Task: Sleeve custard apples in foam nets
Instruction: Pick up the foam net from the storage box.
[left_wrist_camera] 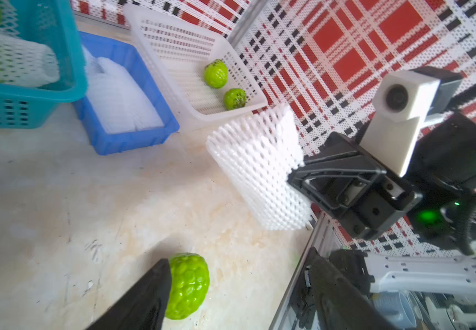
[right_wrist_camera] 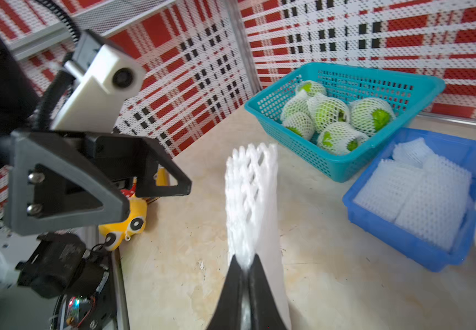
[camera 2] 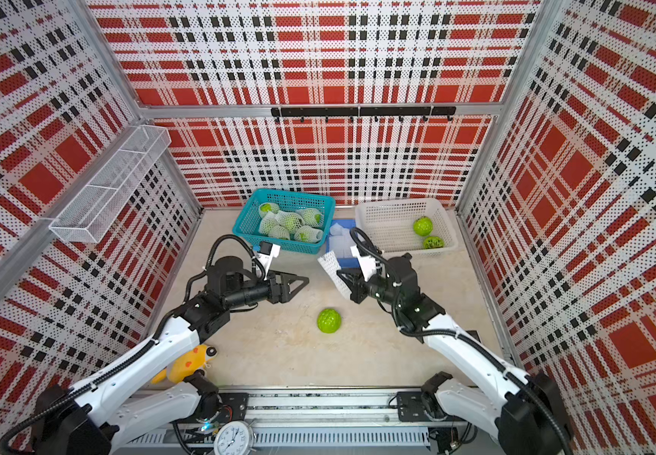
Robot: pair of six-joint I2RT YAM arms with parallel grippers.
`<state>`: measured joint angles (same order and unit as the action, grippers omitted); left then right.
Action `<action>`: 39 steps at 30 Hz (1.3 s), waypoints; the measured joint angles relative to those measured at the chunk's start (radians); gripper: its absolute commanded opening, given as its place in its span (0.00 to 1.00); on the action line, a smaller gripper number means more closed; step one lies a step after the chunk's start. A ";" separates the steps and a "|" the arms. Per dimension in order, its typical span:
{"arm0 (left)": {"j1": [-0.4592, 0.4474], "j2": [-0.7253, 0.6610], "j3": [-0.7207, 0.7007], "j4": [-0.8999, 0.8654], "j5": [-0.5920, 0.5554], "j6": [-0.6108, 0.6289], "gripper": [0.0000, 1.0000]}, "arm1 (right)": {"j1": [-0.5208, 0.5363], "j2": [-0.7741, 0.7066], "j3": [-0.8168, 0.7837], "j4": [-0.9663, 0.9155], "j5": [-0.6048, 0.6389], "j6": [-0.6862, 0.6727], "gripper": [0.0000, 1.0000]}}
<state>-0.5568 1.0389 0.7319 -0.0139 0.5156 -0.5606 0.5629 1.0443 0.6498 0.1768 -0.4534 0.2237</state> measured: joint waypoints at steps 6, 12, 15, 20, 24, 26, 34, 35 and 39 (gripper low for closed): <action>-0.030 0.032 -0.044 0.074 0.018 -0.020 0.64 | 0.003 -0.032 -0.052 0.124 -0.087 -0.003 0.00; -0.030 0.060 -0.049 0.114 0.076 -0.039 0.66 | 0.003 -0.024 -0.071 0.264 -0.133 0.063 0.00; -0.030 0.059 -0.049 0.140 0.111 -0.039 0.67 | -0.003 0.010 -0.047 0.307 -0.172 0.125 0.00; -0.026 0.050 -0.049 0.169 0.150 -0.039 0.67 | -0.023 0.078 -0.010 0.389 -0.235 0.245 0.00; -0.022 0.050 -0.049 0.224 0.164 -0.064 0.62 | -0.031 0.098 0.014 0.423 -0.258 0.307 0.00; -0.022 0.050 -0.049 0.255 0.167 -0.079 0.60 | -0.031 0.104 0.024 0.434 -0.264 0.328 0.00; -0.023 0.050 -0.049 0.327 0.166 -0.116 0.50 | -0.031 0.122 0.030 0.464 -0.260 0.383 0.00; -0.024 0.050 -0.049 0.335 0.166 -0.121 0.50 | -0.031 0.122 0.030 0.467 -0.257 0.389 0.00; -0.036 0.056 -0.049 0.362 0.162 -0.129 0.48 | -0.031 0.122 0.030 0.486 -0.240 0.401 0.00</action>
<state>-0.5930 1.0950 0.6827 0.3477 0.6777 -0.6895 0.5323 1.1664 0.6800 0.6632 -0.6937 0.6243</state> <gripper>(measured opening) 0.480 0.063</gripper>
